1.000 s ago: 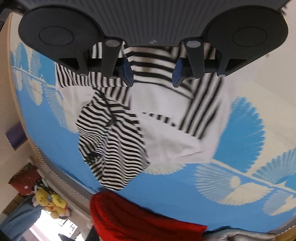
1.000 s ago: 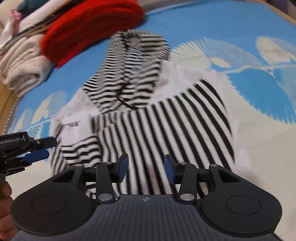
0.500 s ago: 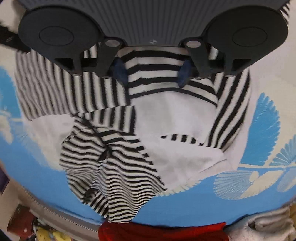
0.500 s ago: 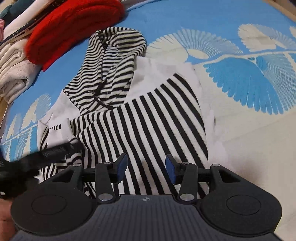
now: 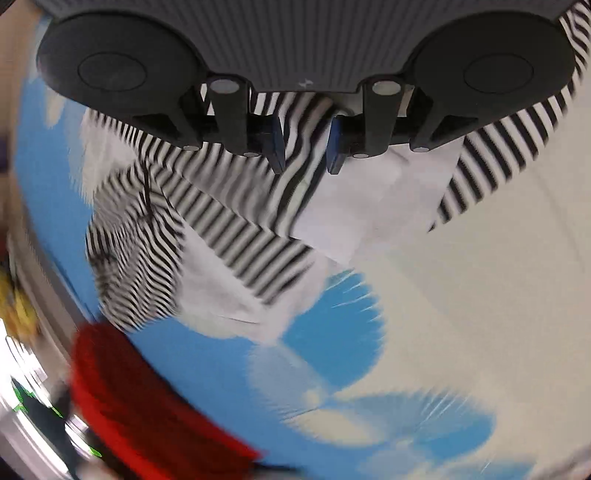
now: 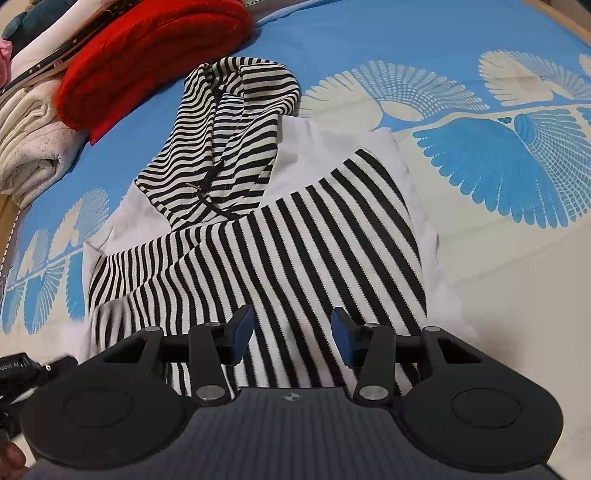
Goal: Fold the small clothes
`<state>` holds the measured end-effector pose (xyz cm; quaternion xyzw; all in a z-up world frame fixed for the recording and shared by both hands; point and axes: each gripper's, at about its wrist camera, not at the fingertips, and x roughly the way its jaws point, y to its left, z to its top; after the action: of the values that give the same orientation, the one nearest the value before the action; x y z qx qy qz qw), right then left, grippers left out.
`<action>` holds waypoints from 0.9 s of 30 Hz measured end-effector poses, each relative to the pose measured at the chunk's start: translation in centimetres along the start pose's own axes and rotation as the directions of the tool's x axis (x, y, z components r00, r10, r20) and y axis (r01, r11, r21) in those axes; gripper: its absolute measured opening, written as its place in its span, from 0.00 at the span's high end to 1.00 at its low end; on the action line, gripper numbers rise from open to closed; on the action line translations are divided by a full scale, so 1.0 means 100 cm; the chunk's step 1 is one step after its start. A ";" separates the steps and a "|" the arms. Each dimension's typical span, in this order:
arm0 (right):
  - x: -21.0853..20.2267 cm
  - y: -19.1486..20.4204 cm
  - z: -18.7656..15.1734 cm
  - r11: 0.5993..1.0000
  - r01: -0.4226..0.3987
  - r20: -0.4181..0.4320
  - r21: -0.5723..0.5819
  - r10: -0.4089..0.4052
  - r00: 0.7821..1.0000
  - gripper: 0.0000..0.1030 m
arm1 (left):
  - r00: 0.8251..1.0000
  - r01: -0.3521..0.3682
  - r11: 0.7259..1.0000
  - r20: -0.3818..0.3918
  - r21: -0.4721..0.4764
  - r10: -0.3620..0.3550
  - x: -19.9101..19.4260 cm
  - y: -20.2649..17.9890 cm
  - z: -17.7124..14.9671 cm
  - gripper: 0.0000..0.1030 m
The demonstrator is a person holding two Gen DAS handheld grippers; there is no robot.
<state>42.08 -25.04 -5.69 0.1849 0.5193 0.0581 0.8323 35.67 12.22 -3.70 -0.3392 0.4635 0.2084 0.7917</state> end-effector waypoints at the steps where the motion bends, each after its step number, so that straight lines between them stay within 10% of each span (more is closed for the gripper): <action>1: 0.000 0.001 -0.001 1.000 0.003 0.001 -0.001 -0.003 1.000 0.53 | 1.000 0.003 1.000 -0.003 -0.026 -0.003 0.002 0.005 0.008 0.74; 7: -0.006 -0.002 -0.001 1.000 0.019 0.012 -0.004 -0.019 1.000 0.53 | 1.000 -0.024 0.995 0.000 -0.097 0.024 0.014 0.031 0.050 0.65; 16: -0.012 -0.009 0.007 1.000 0.025 0.026 0.005 -0.026 0.999 0.52 | 0.993 -0.046 0.974 -0.099 0.222 0.070 0.053 0.010 0.051 0.66; 18: -0.009 -0.010 0.006 1.000 0.024 0.016 0.014 -0.024 1.000 0.52 | 0.994 -0.040 0.957 -0.082 0.288 0.066 0.054 0.003 0.047 0.85; 23: -0.003 -0.011 0.002 0.999 -0.002 -0.018 0.046 0.003 1.000 0.52 | 0.994 -0.027 0.894 0.103 0.447 -0.021 0.007 -0.027 0.041 1.00; 27: -0.001 -0.012 0.002 0.998 0.003 -0.018 0.059 -0.002 1.000 0.52 | 0.937 -0.005 0.841 0.296 0.541 -0.186 -0.048 -0.049 0.043 1.00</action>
<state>42.07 -26.19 -5.96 0.2081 0.5285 0.0435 0.8219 39.03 11.93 3.58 -0.0869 0.3438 0.0880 0.9309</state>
